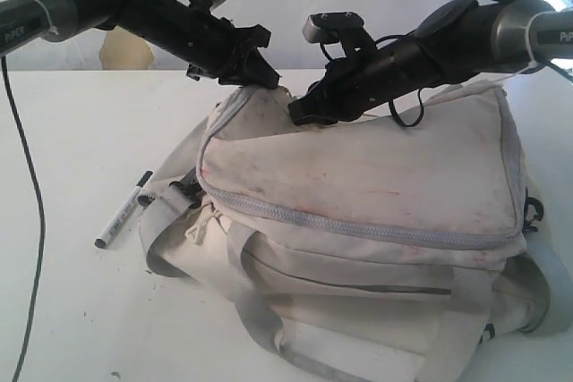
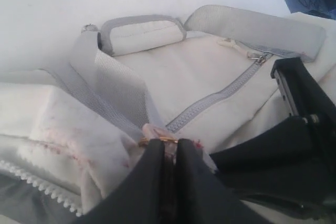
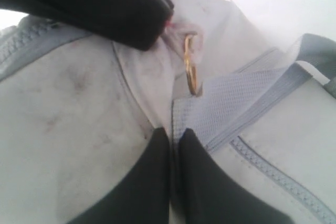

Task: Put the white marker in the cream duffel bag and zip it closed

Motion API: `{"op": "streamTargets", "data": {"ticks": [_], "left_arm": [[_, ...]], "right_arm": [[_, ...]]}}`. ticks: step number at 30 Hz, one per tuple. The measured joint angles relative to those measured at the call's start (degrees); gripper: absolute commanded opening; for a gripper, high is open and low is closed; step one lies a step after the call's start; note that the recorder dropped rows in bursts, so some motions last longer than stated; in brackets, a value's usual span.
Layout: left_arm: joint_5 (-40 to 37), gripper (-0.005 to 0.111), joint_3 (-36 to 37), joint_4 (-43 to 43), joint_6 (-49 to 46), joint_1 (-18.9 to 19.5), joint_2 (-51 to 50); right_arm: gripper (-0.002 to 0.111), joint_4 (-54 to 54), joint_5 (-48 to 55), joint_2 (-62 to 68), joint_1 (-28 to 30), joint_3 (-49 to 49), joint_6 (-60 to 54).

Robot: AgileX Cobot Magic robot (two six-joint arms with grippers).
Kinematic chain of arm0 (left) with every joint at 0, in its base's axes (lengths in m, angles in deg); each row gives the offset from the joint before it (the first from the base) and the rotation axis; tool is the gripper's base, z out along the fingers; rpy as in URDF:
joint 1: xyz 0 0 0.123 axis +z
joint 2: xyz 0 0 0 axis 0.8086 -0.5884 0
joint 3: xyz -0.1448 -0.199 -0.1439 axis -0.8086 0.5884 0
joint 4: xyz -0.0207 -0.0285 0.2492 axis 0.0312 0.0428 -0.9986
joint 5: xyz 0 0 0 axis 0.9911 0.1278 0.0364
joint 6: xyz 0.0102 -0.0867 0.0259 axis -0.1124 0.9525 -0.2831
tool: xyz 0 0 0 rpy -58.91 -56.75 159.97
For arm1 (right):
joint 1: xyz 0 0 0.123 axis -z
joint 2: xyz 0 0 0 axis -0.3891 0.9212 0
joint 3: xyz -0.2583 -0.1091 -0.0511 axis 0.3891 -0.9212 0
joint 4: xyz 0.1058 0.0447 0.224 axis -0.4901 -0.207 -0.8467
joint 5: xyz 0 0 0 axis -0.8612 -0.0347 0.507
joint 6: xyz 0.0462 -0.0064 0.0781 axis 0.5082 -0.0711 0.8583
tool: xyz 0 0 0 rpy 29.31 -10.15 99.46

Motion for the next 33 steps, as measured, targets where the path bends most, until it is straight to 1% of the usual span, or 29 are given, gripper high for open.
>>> {"op": "streamTargets", "data": {"ticks": [3,5,7,10,15,23,26,28,30,33], "left_arm": [[-0.4,0.014,0.0,0.1,0.1,0.0,0.0],[-0.4,0.024,0.0,0.7,0.2,0.1,0.0],[0.0,0.029,0.0,2.0,0.4,0.5,0.0],[0.6,0.030,0.0,3.3,1.2,1.1,0.0],[0.2,0.030,0.0,1.2,1.7,1.1,0.0],[0.4,0.031,0.0,1.8,-3.8,1.0,0.0],[1.9,0.036,0.0,-1.2,-4.1,-0.2,0.0],[2.7,0.042,0.0,-5.0,-4.1,-1.4,0.0],[4.2,0.048,0.0,-9.2,-2.2,-2.7,0.0],[6.8,0.048,0.0,-12.6,2.2,-3.9,0.0]], "right_arm": [[0.000,0.0,0.2,0.0,0.0,0.0,0.5],[0.000,0.1,0.5,0.0,0.0,0.0,0.7],[0.000,1.0,0.8,0.0,0.0,0.0,0.8],[0.000,1.5,0.9,0.0,0.0,0.0,0.8],[0.000,1.5,0.9,0.0,0.0,0.0,0.9],[0.000,1.5,1.0,0.0,0.0,0.0,0.9],[0.000,1.6,1.1,0.0,0.0,0.0,0.9],[0.000,1.7,1.3,0.0,0.0,0.0,0.9],[0.000,1.7,1.3,0.0,0.0,0.0,0.9],[0.000,1.8,1.6,0.0,0.0,0.0,0.9]]}}
